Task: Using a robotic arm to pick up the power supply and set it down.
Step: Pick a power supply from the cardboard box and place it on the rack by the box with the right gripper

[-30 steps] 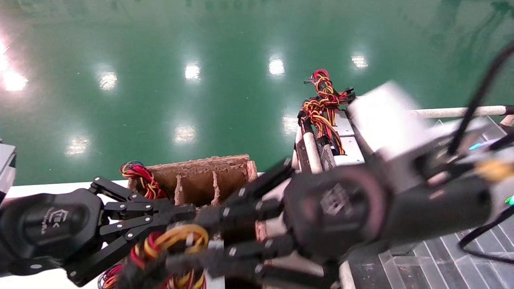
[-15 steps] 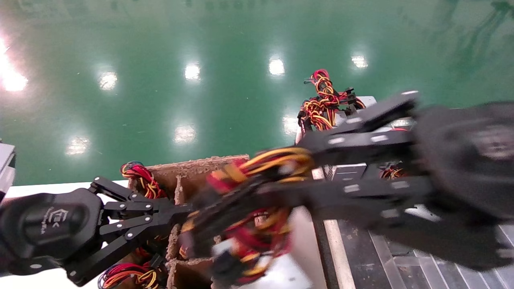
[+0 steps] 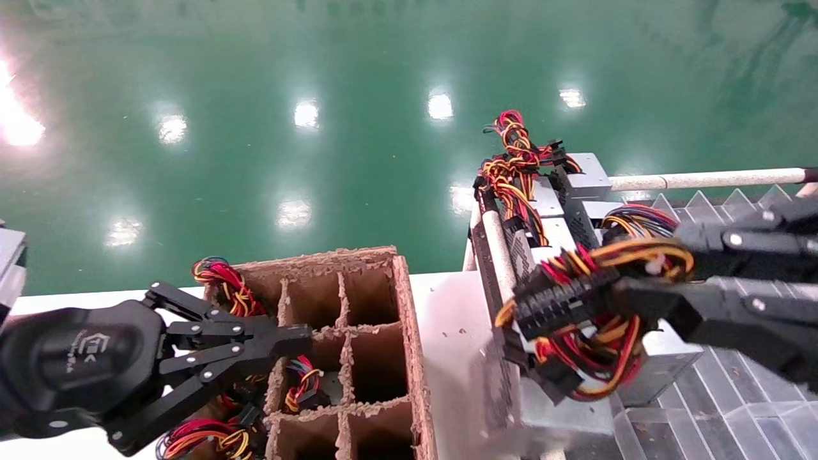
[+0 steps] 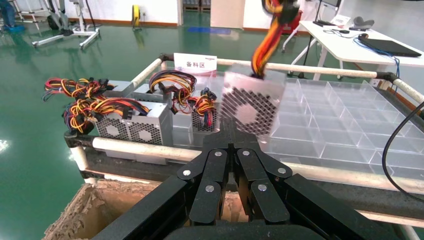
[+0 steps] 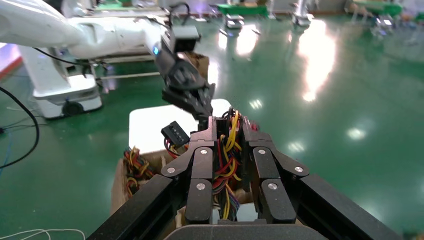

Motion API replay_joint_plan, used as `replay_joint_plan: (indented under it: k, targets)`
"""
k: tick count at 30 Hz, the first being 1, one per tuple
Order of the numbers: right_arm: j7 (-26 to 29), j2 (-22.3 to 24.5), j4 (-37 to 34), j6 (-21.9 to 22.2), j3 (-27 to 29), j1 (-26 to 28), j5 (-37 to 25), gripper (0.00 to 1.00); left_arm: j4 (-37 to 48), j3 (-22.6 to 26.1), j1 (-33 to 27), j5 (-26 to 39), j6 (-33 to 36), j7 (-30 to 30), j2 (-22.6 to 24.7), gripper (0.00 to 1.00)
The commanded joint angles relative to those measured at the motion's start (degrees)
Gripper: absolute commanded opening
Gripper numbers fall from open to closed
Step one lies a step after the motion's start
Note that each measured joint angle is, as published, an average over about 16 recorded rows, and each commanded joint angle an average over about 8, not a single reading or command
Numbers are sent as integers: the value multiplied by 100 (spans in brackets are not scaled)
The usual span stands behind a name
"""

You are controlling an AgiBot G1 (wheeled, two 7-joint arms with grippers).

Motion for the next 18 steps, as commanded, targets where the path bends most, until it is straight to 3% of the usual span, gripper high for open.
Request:
replay_joint_plan:
  k: [1,10,18]
  targets:
    - [50,260,191,135,-30,-69,-4,0,0,0,0,0,0,0,0,0]
    - [-384,1039,297,370,-445,-577,418,0,0,0,0,0,0,0,0,0]
    - [-826,1463,256,493,-789,-837,764,0,0,0,0,0,0,0,0,0]
